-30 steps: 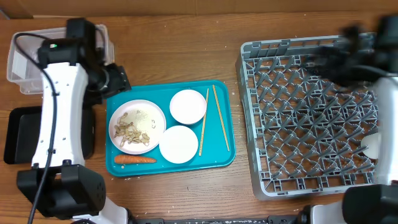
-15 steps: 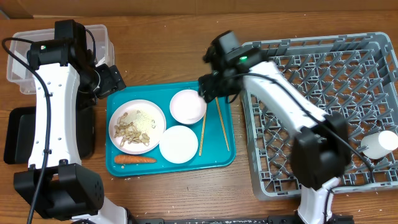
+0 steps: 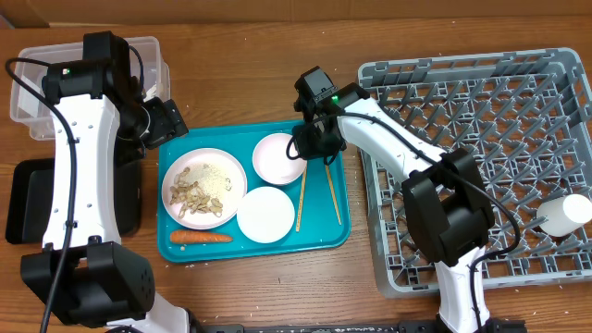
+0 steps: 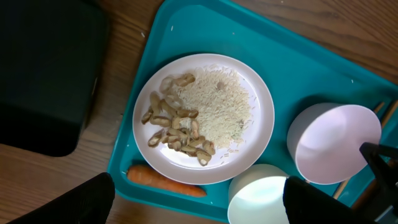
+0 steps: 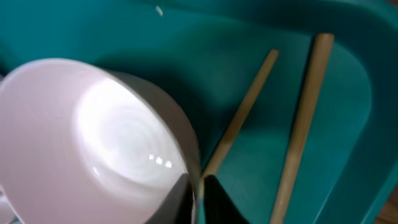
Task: Sort waste into correct bins and load items into the dishwasher
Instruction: 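Grasp the pink-lined white bowl with the right gripper and lift it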
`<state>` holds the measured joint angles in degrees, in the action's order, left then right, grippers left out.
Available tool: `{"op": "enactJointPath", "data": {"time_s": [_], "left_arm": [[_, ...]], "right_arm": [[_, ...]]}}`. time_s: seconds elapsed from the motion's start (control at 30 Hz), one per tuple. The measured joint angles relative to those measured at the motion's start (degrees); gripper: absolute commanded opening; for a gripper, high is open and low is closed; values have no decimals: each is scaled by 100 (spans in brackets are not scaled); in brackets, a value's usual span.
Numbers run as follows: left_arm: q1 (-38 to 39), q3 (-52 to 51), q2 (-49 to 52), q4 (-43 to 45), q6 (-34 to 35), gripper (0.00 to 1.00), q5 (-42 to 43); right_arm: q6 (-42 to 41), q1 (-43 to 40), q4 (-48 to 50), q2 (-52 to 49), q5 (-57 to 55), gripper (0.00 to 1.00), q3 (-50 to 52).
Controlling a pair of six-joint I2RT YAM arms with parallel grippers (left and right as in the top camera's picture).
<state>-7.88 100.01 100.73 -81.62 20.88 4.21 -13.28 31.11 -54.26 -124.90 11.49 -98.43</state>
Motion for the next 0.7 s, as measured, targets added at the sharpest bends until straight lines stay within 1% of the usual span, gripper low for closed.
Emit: {"op": "enactJointPath", "data": {"time_s": [0.17, 0.27, 0.4, 0.53, 0.7], "left_arm": [[0, 0, 0, -2, 0, 88, 2], [0, -2, 0, -7, 0, 88, 4], [0, -13, 0, -7, 0, 88, 2], [0, -17, 0, -7, 0, 88, 0], [0, -17, 0, 2, -2, 87, 2]], "right_arm": [[57, -57, -457, -4, -46, 4, -308], [109, -225, -1008, -7, -234, 4, -1069], [136, -658, -1611, 72, -702, 4, -2312], [133, -1152, -1963, 391, -1445, 4, -3027], [131, -1950, -2203, 975, -3126, 4, -3276]]}}
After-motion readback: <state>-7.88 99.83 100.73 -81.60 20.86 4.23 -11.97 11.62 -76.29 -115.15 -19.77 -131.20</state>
